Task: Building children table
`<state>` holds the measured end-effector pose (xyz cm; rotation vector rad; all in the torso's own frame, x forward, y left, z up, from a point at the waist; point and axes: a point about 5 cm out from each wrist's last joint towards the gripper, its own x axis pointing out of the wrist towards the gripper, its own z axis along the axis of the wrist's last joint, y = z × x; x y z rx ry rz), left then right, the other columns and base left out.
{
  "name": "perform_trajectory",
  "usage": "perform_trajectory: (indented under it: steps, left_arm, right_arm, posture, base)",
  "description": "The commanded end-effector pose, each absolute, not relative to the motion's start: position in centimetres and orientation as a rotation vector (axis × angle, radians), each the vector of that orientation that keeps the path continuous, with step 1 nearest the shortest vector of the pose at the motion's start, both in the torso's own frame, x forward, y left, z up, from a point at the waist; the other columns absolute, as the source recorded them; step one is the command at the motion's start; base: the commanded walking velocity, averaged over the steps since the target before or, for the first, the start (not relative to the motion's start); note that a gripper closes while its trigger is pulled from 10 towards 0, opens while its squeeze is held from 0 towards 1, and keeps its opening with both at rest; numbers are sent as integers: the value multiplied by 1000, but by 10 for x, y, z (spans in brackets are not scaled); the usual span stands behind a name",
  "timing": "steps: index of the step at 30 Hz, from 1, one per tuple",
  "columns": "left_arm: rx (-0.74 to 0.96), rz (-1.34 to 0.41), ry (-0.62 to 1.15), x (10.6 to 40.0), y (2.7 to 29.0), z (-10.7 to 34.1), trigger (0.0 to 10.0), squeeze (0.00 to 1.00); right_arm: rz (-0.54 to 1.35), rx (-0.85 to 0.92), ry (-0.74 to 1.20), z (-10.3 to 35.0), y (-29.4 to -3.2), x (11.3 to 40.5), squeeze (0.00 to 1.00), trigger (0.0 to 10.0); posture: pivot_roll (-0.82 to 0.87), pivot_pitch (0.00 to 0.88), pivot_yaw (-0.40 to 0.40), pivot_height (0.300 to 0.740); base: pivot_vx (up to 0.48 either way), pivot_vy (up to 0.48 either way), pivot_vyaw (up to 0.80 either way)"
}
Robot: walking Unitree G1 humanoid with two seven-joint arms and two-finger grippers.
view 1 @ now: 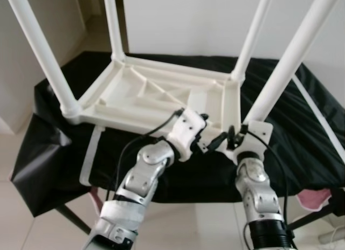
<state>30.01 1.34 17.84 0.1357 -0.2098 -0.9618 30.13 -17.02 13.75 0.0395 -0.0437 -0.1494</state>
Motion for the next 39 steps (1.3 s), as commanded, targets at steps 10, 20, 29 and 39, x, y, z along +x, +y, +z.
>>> perform_trajectory:
  steps: [10,20,29,39]
  left_arm:
    - [166,-954,-209,299,17,175,10000,0]
    - [175,-962,-221,298,14,176,10000,0]
    - [208,-946,-253,296,10,179,10000,0]
    - [230,-908,-274,298,12,179,10000,0]
  right_arm:
    - [197,-49,-107,143,-196,291,0,10000]
    - [369,-151,-70,143,-213,295,0,10000]
    - [507,-224,-3,132,-214,304,0,0]
    - [502,-201,22,119,-214,299,0,0]
  posture:
    - [-47,0,-33,740]
    - [-45,0,-31,740]
    - [-27,0,-40,740]
    - [-18,0,-44,740]
  base:
    - [0,0,0]
    - [0,0,0]
    - [0,0,0]
    - [0,0,0]
